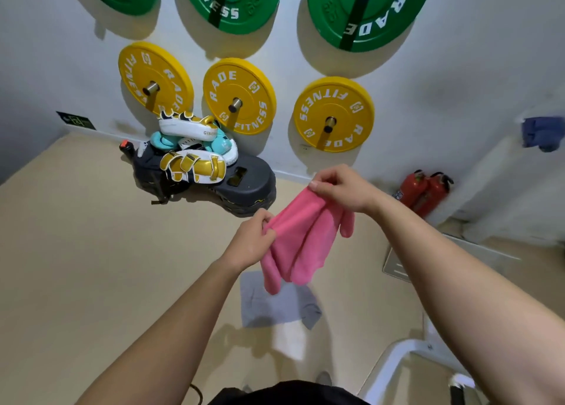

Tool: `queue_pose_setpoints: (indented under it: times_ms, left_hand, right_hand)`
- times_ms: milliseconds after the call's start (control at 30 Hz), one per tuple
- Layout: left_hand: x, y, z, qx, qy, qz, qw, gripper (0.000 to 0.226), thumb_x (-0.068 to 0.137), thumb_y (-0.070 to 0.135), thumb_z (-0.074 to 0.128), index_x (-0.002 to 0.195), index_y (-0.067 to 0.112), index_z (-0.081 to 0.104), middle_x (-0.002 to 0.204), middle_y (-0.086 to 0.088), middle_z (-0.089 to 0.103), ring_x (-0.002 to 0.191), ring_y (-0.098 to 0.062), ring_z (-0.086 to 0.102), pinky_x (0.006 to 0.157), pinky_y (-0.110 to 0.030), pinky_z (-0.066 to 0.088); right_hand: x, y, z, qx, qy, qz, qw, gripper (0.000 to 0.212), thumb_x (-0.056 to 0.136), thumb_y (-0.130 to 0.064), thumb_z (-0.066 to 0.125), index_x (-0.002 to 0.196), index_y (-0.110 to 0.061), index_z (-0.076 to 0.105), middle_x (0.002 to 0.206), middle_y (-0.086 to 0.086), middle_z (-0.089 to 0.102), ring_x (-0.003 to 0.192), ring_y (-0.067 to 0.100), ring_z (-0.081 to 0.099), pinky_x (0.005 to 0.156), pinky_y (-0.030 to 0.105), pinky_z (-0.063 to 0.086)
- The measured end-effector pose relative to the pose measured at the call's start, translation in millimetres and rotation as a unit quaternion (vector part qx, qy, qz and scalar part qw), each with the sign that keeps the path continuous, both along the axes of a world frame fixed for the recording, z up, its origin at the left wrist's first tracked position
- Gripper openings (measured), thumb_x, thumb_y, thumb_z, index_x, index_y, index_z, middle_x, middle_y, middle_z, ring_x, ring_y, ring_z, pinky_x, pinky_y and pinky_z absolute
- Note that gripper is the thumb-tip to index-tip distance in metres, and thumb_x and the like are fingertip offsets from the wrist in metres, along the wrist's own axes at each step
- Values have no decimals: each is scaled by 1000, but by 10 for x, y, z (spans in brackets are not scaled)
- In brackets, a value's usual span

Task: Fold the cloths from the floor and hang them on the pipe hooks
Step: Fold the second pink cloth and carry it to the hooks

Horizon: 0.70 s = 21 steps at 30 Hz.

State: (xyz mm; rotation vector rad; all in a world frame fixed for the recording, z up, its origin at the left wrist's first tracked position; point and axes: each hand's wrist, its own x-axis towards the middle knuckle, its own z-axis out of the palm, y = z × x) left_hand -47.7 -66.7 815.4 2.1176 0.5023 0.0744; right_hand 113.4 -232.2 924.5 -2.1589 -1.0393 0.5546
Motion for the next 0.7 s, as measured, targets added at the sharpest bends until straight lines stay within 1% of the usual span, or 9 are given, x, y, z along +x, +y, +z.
queue_pose_setpoints:
  times_ms: [100, 200, 267, 333, 400, 467, 533, 567, 700]
  left_hand:
    - [74, -73, 18, 43, 12, -20, 999, 14, 82, 15, 49, 88, 27, 50, 78, 7, 61, 72, -12, 57, 63, -32, 46]
    - [135, -128, -2, 96, 11, -27, 995, 15, 77, 10, 46, 79, 25, 48, 75, 5, 59, 72, -18, 56, 63, -37, 47]
    - [170, -153, -30, 84, 4, -13, 996, 16, 75, 6, 46, 74, 22, 49, 71, 4, 58, 70, -19, 54, 61, -36, 43]
    - [207, -153, -46, 44, -3, 11, 999, 18, 78, 4, 48, 73, 21, 54, 72, 4, 60, 71, -18, 55, 62, -33, 42]
    - [247, -133, -50, -1, -15, 36, 999, 20, 84, 5, 50, 78, 20, 61, 78, 5, 65, 76, -14, 58, 65, -30, 42]
    - [283, -122, -37, -25, -34, 44, 998, 12, 93, 13, 55, 88, 20, 63, 85, 7, 66, 82, -8, 59, 69, -28, 42]
    - [310, -130, -19, -30, -53, 33, 998, 2, 95, 23, 61, 94, 21, 61, 85, 8, 62, 80, -6, 56, 70, -26, 41]
    - [317, -137, -6, -28, -58, 29, 998, 5, 93, 25, 64, 94, 22, 60, 82, 8, 59, 76, -7, 54, 68, -25, 41]
    - [323, -102, 29, 19, -59, 52, 997, 10, 86, 21, 66, 86, 26, 59, 76, 4, 62, 73, -12, 57, 67, -30, 45]
  right_hand:
    - [85, -200, 63, -6, -3, -15, 1000, 27, 98, -24, 59, 71, -21, 64, 61, -13, 56, 53, -5, 51, 58, 18, 42]
    - [134, -352, 74, 2, -3, -23, 1000, 26, 98, -22, 58, 78, -10, 67, 64, -9, 57, 52, -5, 51, 56, 16, 41]
    - [173, -442, 78, 7, -6, -27, 1000, 27, 98, -22, 58, 81, -4, 68, 67, -5, 58, 55, -2, 50, 60, 21, 42]
    - [233, -525, 56, 8, -13, -31, 999, 28, 98, -22, 58, 81, -2, 68, 69, -3, 58, 61, 2, 50, 63, 26, 42]
    - [304, -602, 21, 11, -23, -44, 999, 32, 98, -23, 57, 79, 1, 64, 68, -1, 53, 65, 8, 47, 63, 30, 39]
    - [368, -665, -13, 19, -25, -65, 997, 35, 97, -25, 57, 73, -1, 60, 66, -2, 48, 63, 8, 44, 62, 32, 36]
    - [420, -704, -48, 19, -24, -89, 996, 33, 97, -27, 59, 69, -9, 62, 63, -7, 50, 62, 8, 45, 63, 33, 37]
    - [440, -716, -64, 14, -26, -97, 995, 32, 96, -27, 59, 71, -10, 64, 64, -6, 53, 63, 8, 47, 64, 34, 40]
    - [491, -738, -136, -2, -33, -112, 993, 30, 96, -29, 59, 77, -9, 69, 69, -1, 61, 70, 14, 54, 71, 41, 48]
